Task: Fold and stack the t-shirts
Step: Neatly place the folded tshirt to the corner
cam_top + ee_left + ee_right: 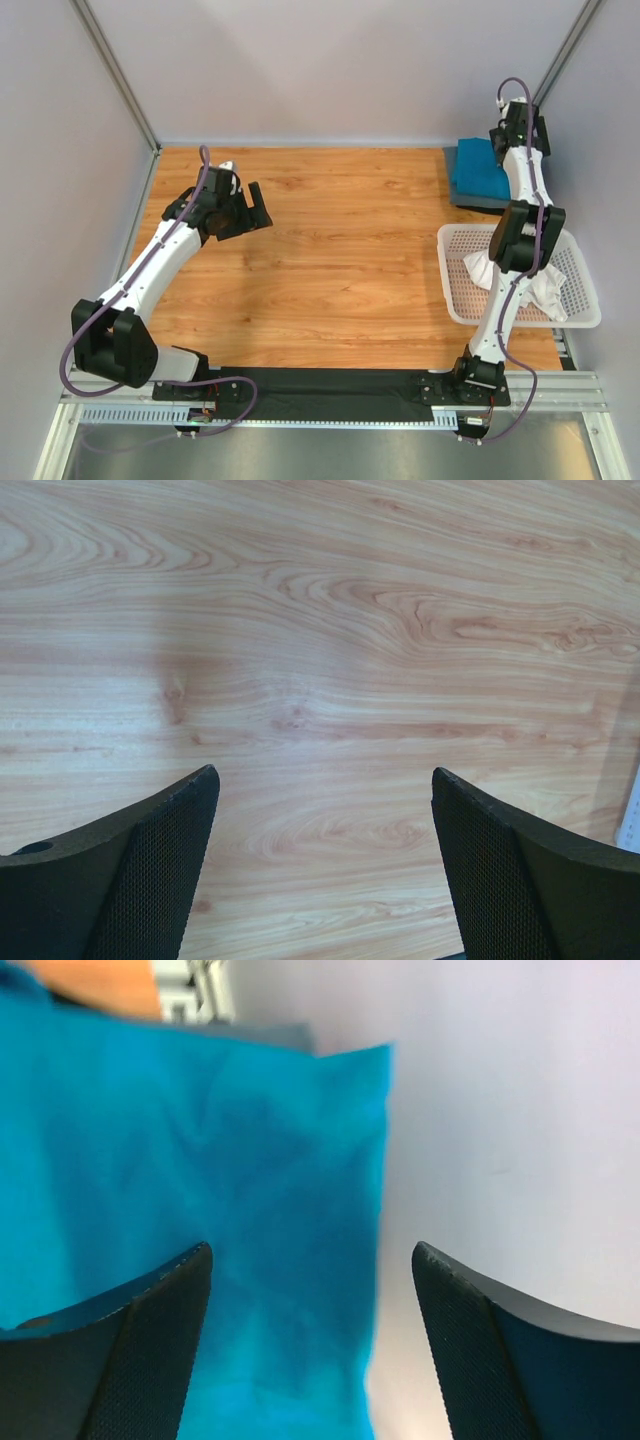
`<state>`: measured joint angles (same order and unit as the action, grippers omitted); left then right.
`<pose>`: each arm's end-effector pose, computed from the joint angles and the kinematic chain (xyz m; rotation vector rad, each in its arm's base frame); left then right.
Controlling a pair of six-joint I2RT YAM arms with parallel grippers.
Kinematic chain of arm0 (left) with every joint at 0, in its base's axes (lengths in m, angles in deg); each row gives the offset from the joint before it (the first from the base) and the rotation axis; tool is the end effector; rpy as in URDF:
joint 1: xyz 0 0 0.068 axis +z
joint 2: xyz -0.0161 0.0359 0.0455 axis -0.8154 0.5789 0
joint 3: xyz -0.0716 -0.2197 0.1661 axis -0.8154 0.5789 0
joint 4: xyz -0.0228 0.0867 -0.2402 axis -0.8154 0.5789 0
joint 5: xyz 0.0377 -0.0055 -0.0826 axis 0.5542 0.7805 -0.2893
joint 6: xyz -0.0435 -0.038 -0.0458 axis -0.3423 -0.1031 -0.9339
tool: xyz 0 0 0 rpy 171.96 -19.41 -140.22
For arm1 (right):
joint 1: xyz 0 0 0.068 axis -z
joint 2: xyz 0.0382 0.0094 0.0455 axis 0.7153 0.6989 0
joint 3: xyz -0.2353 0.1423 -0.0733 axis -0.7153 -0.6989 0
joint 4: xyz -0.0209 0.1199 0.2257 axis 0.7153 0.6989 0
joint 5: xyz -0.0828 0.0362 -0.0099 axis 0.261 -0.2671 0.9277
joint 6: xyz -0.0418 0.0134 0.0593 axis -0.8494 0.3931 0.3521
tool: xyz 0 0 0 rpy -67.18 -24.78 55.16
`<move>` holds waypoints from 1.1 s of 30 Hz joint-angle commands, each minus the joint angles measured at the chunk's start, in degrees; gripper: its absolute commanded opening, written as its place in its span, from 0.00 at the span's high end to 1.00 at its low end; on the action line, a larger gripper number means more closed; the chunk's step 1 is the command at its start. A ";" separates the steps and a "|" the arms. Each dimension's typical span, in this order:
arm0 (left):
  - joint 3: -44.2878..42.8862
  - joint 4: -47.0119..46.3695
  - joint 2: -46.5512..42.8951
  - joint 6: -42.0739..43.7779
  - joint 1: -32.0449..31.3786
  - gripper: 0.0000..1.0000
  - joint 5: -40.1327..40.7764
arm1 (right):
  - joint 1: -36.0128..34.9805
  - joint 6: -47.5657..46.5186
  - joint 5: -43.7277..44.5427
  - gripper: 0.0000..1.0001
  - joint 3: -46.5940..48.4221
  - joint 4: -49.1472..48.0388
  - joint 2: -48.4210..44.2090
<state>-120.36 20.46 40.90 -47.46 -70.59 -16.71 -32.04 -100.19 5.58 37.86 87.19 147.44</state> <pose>0.2868 -0.0866 0.2957 -0.3337 2.4361 -0.4725 0.5308 -0.1555 0.2562 -0.0684 2.3226 -0.8821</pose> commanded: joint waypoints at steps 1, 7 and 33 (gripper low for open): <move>-2.25 0.40 -1.49 0.16 0.41 0.07 -0.10 | -0.09 3.76 2.32 0.17 8.29 0.74 -4.60; -3.75 0.49 -1.40 2.36 0.41 0.07 0.43 | -3.42 3.77 3.81 0.12 8.23 -0.02 -13.03; -0.77 -1.26 -25.21 8.52 18.25 0.04 -3.35 | -5.19 49.11 -29.93 0.00 -57.59 -12.34 -74.11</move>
<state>-123.73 18.08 18.30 -40.38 -52.78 -18.52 -37.24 -55.56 -19.23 -14.99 77.86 78.57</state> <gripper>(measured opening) 0.957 0.998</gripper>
